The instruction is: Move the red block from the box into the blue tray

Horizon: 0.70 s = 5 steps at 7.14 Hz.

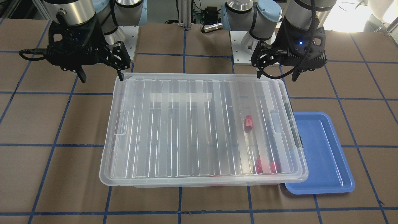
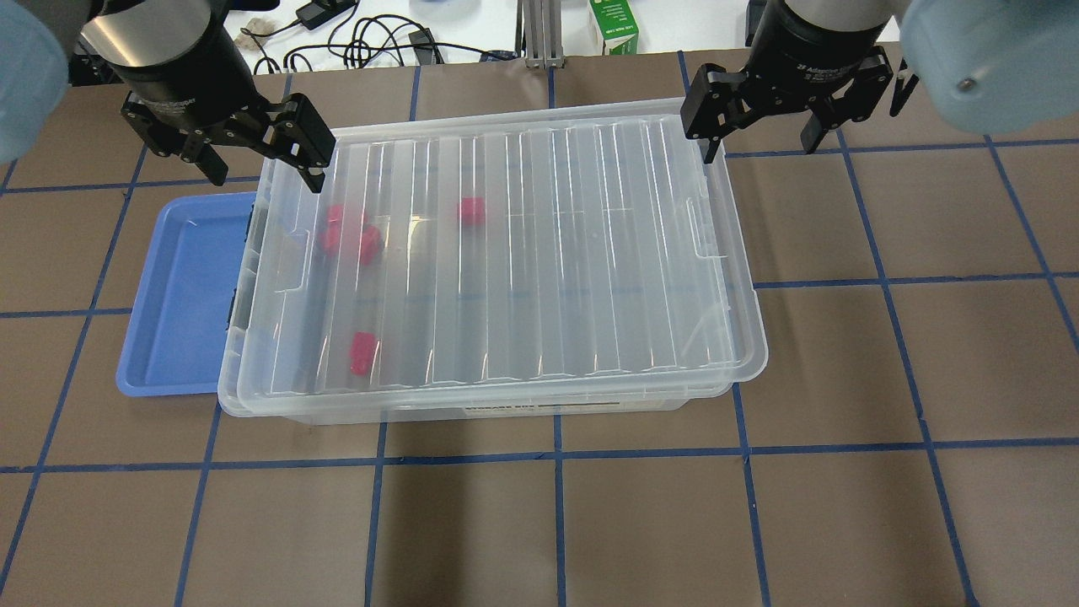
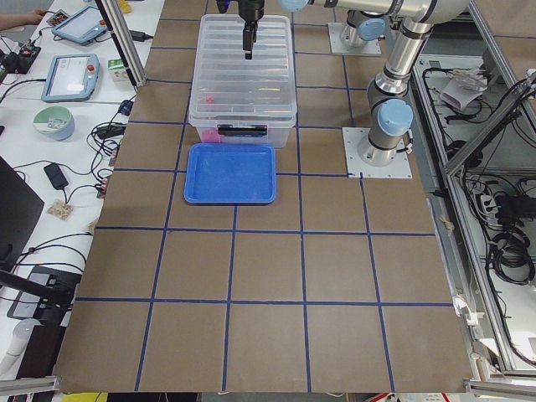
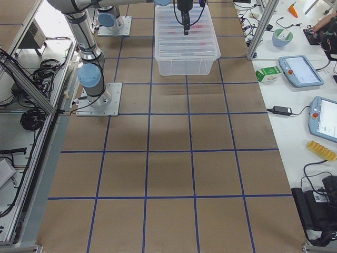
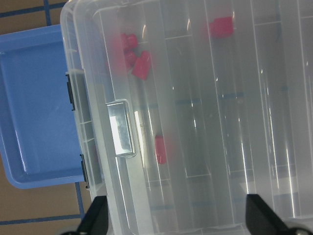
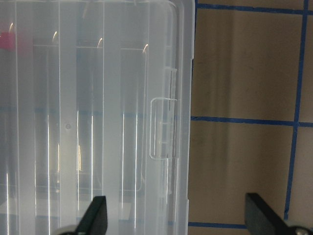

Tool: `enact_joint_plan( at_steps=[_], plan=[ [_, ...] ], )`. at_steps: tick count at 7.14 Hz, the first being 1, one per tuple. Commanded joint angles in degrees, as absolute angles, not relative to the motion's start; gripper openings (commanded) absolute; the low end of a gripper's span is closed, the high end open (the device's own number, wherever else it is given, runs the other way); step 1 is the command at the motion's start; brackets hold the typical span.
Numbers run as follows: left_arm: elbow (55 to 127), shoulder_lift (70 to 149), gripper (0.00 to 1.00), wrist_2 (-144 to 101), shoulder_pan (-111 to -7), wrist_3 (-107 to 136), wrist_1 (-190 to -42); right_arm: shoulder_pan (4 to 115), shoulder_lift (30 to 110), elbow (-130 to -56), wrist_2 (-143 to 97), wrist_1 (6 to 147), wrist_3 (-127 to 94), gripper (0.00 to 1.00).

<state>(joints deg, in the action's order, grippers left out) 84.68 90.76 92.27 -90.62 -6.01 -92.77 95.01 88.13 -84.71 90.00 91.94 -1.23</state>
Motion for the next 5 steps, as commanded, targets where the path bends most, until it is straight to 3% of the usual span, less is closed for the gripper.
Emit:
enact_joint_plan(
  at_steps=[1, 5],
  plan=[
    [84.6, 91.0, 1.0, 92.4, -90.6, -6.0, -93.1, 95.0, 88.1, -84.7, 90.0, 91.9, -1.2, 1.0],
    [83.7, 91.7, 1.0, 91.9, -90.6, -6.0, -93.7, 95.0, 87.9, -85.8, 89.7, 92.5, -1.3, 1.0]
  ],
)
